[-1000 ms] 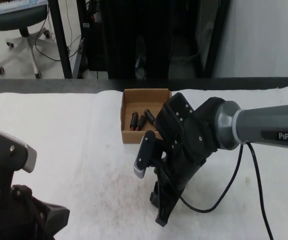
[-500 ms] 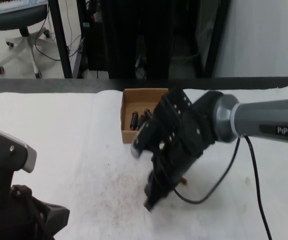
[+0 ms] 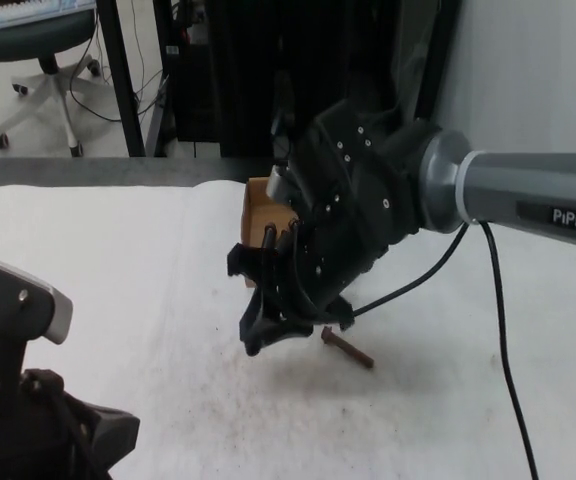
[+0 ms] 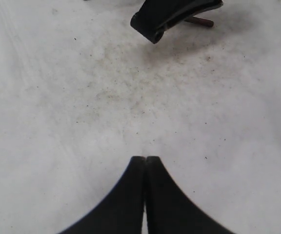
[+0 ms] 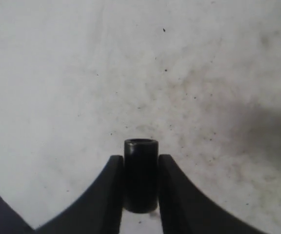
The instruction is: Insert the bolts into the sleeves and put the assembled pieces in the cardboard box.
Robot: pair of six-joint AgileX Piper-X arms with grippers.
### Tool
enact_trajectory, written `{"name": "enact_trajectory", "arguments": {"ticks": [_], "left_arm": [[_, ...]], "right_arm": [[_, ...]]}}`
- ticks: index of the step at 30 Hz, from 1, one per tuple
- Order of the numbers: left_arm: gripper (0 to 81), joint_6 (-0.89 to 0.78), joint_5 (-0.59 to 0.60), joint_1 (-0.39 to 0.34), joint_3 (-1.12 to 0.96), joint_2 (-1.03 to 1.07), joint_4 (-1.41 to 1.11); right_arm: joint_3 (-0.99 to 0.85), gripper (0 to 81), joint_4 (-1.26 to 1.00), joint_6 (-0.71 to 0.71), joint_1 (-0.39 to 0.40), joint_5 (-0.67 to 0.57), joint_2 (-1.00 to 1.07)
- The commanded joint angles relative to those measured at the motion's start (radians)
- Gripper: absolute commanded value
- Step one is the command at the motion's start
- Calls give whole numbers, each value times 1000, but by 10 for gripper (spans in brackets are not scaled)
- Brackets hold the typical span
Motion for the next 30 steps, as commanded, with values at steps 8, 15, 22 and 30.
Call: {"name": "enact_trajectory", "arguments": {"ticks": [8,15,22,30], "left_arm": [[3,-28,2,-2,-25,-1,-38],[3,-28,2,-2,-51,-1,-35],[3,-28,2,-2,-52,-1,-35],[3,-31,13,-2,-52,-1,-35]], "right_arm": [[-9,8,2,345,-4,0,88],[-9,8,42,290,4,174,95],[-9,134,61,243,2,194,95],[-9,397,61,244,2,188,95]]}}
